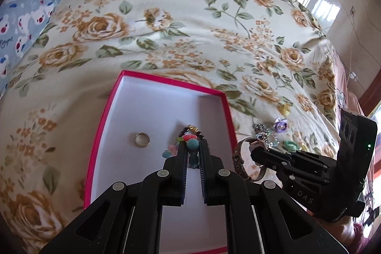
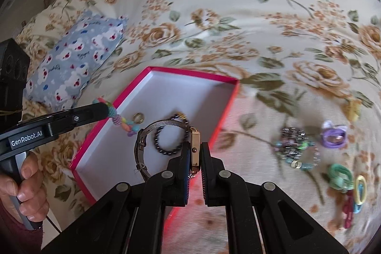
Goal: Organize jewelry
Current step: 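Carry the beaded bracelet with the left tool while the right tool carries the watch into the box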
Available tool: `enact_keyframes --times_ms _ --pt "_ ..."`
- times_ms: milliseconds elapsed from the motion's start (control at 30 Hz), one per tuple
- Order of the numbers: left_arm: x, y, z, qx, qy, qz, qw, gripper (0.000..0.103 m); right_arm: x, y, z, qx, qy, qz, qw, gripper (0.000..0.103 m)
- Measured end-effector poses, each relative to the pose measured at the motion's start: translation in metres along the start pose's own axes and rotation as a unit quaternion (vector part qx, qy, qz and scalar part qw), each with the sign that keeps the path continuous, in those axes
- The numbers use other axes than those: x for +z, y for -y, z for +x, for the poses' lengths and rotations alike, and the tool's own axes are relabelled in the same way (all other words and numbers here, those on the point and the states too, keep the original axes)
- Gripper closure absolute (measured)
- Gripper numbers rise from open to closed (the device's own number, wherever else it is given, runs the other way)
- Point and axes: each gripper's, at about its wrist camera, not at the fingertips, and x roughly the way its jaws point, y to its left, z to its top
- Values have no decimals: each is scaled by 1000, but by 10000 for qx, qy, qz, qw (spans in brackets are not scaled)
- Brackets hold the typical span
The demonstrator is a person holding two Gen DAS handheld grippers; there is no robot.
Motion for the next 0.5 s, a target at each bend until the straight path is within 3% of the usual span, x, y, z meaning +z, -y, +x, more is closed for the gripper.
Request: enact_keyframes --times_ms 500 --pt "-2 -39 37 229 -337 -359 9985 95 3 -23 53 -150 -504 -446 9976 96"
